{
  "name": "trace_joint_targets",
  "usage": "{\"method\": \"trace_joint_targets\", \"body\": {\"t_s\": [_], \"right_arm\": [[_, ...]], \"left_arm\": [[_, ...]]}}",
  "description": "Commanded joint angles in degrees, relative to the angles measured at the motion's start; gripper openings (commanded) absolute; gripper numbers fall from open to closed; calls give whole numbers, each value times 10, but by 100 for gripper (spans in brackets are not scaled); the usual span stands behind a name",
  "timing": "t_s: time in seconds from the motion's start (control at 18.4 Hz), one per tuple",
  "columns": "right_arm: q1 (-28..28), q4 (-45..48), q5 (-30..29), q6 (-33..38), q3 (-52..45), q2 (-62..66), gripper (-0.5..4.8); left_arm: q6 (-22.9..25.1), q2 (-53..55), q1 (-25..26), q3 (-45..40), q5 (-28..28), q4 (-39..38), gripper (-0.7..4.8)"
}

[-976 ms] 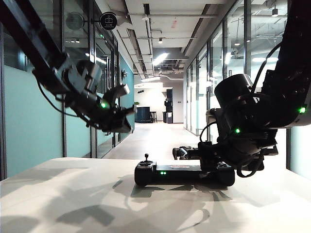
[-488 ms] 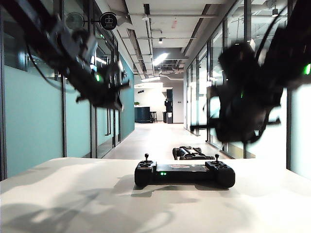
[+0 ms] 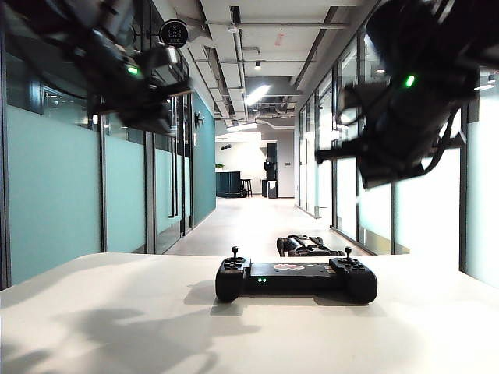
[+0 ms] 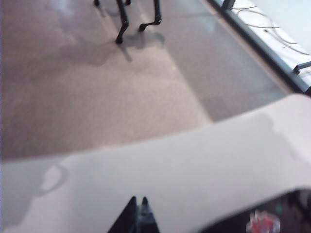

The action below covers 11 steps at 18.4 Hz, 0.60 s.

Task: Push the left joystick on the remote control sitting on the white table backward to make the robot dog back up in a straight line until it returns close to you.

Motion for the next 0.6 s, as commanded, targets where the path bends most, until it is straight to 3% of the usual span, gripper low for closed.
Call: {"method": "trace_joint_targets", "body": {"t_s": [0.05, 0.33, 0.6], "right_arm": [[1, 3, -35, -11, -30, -56, -2], [1, -3, -67, -35, -91, -158, -2], [1, -25, -79, -52, -127, -253, -2]], "left_arm": [[-3, -96, 0, -104, -21, 51, -5], [0, -284, 0, -304, -72, 113, -5], [35, -448, 0, -453, -72, 136, -5]]}}
